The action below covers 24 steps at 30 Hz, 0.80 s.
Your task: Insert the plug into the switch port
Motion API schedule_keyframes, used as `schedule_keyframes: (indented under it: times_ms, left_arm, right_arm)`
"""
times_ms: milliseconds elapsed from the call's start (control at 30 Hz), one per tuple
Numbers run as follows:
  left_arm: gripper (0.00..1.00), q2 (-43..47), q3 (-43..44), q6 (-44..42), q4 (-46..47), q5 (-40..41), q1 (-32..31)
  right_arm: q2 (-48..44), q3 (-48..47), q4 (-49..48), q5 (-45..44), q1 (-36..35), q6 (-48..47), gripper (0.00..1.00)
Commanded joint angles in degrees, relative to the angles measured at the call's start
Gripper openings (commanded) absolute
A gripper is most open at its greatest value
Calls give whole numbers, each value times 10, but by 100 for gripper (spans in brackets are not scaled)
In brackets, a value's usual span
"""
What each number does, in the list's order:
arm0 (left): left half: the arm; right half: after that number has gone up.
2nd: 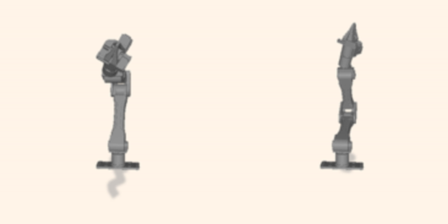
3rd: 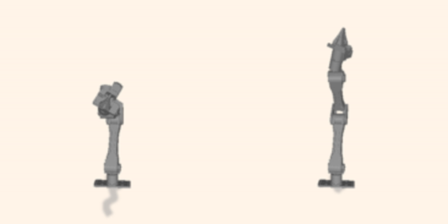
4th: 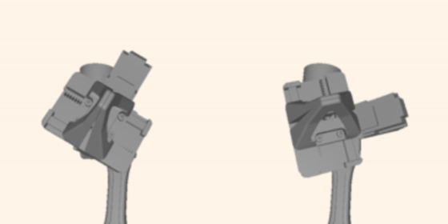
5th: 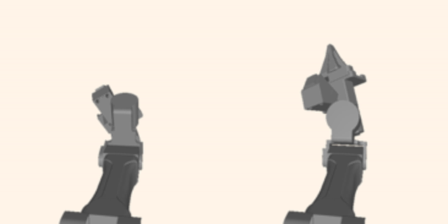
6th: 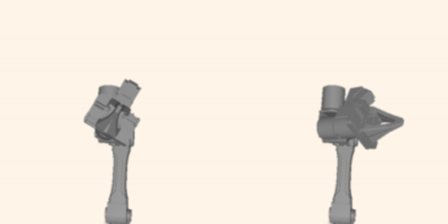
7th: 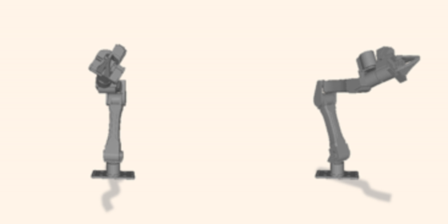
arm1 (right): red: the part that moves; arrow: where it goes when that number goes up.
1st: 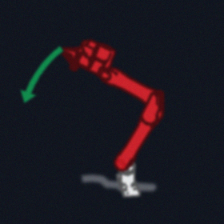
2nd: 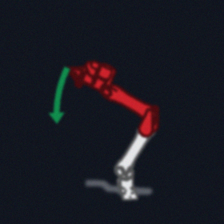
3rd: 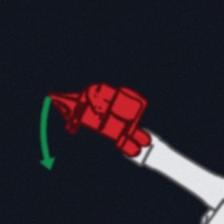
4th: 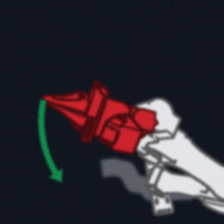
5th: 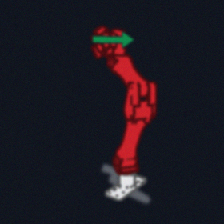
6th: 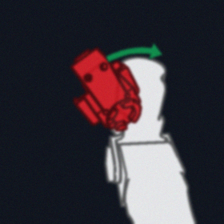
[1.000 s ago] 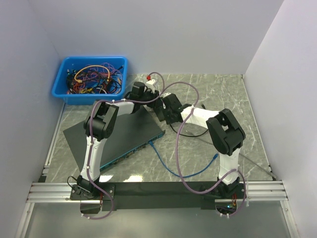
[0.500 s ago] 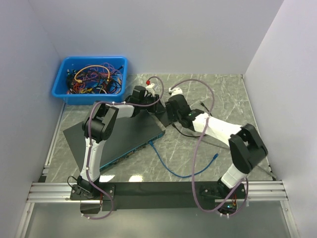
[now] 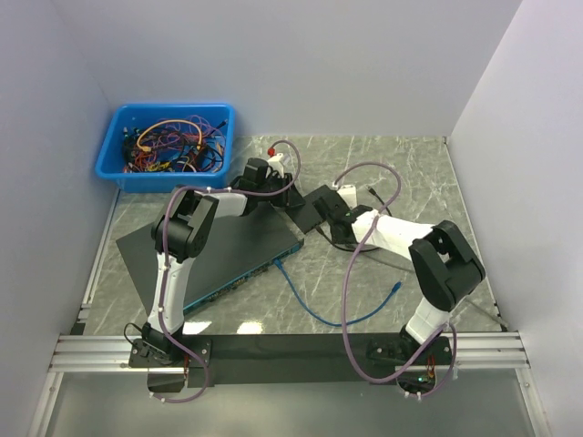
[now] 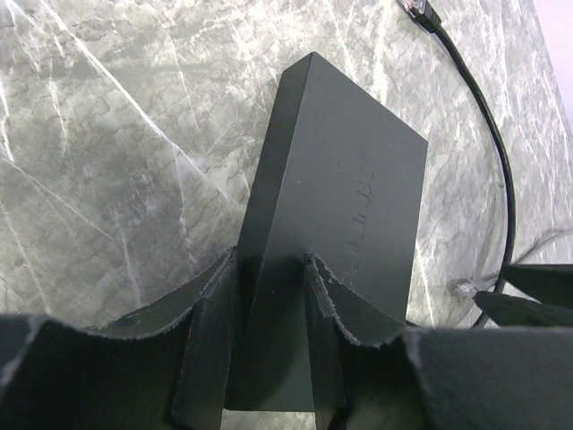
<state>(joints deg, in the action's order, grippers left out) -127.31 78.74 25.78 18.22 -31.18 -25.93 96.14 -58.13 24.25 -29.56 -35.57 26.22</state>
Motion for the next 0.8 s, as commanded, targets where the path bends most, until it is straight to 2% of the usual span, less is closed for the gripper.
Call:
schedule_keyframes:
  times_ms: [0, 133, 533, 767]
  left_arm:
    - [39, -4, -36, -1, -86, 20, 3]
    - [39, -1, -43, 6, -77, 13, 9]
    - [38, -1, -50, 2, -75, 9, 14]
    - [37, -8, -48, 6, -71, 5, 18]
  right_arm:
    - [-9, -4, 47, -32, 5, 44, 43]
    - [13, -29, 80, -30, 16, 49, 46]
    - [62, -36, 52, 33, 42, 25, 47]
    - [25, -8, 26, 90, 41, 13, 47]
